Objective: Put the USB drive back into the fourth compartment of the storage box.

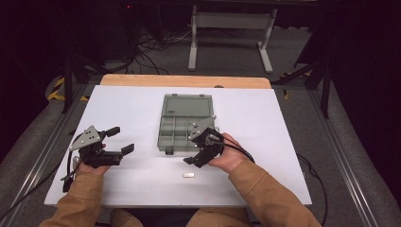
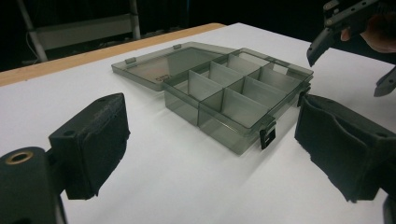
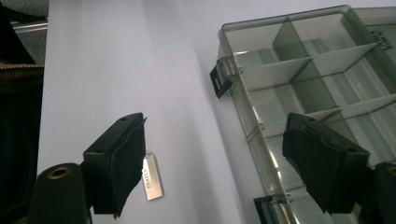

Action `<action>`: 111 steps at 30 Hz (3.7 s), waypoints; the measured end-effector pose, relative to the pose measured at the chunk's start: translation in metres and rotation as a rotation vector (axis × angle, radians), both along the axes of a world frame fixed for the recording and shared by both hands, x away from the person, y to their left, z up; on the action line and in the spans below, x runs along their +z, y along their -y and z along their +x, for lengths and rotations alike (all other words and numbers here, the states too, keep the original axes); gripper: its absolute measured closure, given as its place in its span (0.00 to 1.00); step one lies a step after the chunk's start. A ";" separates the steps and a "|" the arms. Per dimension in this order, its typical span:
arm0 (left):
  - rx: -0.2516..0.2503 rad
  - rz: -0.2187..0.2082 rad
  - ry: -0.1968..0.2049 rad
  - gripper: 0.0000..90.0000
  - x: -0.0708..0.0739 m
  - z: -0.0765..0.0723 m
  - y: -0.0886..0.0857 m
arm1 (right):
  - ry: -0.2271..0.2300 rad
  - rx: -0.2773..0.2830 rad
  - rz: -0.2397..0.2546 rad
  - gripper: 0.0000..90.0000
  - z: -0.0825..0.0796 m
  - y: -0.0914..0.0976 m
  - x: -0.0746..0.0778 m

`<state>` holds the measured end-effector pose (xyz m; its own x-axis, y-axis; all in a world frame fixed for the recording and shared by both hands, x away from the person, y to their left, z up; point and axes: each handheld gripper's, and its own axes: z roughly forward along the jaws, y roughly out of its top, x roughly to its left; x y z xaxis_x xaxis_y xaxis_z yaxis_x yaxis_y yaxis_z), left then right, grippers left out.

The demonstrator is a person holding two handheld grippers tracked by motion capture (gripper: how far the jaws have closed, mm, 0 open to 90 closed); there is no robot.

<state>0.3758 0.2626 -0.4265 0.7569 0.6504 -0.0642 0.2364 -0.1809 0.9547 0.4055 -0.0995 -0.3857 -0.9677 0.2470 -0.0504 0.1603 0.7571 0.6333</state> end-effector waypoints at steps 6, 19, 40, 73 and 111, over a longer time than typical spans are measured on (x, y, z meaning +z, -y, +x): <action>0.000 0.007 0.002 0.12 0.000 -0.001 0.001 | -0.024 0.012 -0.038 0.26 -0.004 -0.003 -0.011; 0.001 0.007 0.007 0.12 0.000 -0.001 0.000 | -0.045 0.050 -0.112 0.30 -0.011 -0.011 -0.026; 0.001 0.010 0.011 0.12 0.001 -0.001 0.000 | -0.087 0.076 -0.218 0.45 -0.023 -0.020 -0.042; -0.005 0.010 0.016 0.12 0.001 -0.002 0.001 | -0.078 0.146 -0.267 0.88 -0.028 -0.025 -0.047; 0.000 0.012 0.016 0.12 0.001 -0.001 0.001 | 0.023 0.095 -0.136 0.88 -0.004 -0.003 0.015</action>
